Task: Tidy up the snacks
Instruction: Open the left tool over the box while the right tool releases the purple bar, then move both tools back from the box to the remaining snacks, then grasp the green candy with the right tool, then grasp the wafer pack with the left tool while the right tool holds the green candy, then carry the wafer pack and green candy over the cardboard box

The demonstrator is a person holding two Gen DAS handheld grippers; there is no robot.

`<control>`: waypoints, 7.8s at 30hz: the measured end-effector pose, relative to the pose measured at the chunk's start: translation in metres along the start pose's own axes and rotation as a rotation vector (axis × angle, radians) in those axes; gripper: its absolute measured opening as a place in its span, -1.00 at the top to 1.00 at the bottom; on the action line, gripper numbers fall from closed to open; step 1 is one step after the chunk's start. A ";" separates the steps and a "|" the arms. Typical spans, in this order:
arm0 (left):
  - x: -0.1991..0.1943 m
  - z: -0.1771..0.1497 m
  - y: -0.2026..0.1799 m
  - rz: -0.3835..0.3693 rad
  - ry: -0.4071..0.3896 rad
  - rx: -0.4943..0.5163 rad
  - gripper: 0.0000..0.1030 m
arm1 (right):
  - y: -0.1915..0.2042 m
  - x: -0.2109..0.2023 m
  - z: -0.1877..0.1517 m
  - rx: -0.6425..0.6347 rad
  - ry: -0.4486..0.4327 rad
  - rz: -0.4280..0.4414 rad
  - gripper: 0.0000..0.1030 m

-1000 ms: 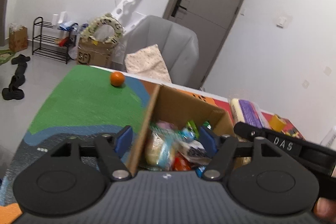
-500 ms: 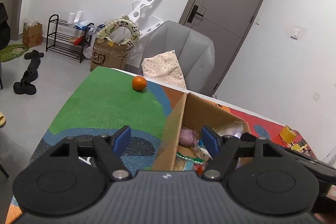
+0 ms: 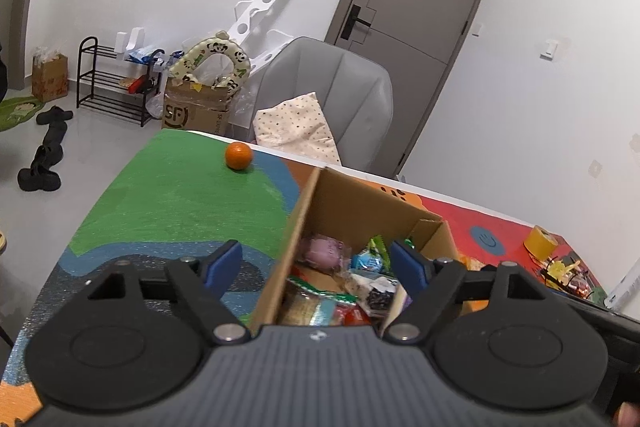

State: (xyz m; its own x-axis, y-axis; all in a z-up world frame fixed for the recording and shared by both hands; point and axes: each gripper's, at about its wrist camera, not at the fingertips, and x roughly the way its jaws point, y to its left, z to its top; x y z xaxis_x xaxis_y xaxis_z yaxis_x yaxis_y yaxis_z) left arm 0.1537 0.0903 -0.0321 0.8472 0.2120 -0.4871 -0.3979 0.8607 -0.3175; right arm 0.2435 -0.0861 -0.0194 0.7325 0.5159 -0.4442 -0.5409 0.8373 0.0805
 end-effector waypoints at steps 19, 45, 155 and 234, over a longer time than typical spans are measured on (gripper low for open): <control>0.020 -0.018 -0.085 -0.071 0.029 0.137 -0.77 | -0.092 -0.023 -0.011 0.166 -0.005 -0.147 -0.90; 0.069 -0.039 -0.177 -0.161 0.091 0.251 -0.72 | -0.188 -0.003 -0.028 0.312 0.056 -0.208 -0.72; 0.187 -0.072 -0.240 -0.104 0.130 0.351 -0.37 | -0.242 0.059 -0.043 0.362 0.097 -0.234 0.41; 0.049 -0.019 -0.138 -0.158 -0.012 0.216 0.33 | -0.107 0.001 -0.008 0.272 -0.017 -0.133 0.41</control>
State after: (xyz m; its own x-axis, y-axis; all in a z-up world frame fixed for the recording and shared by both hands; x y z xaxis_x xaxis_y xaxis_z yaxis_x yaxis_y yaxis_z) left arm 0.2438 -0.0270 -0.0277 0.8974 0.0717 -0.4354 -0.1775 0.9620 -0.2075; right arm 0.2991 -0.1763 -0.0355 0.7975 0.3992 -0.4524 -0.3108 0.9145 0.2591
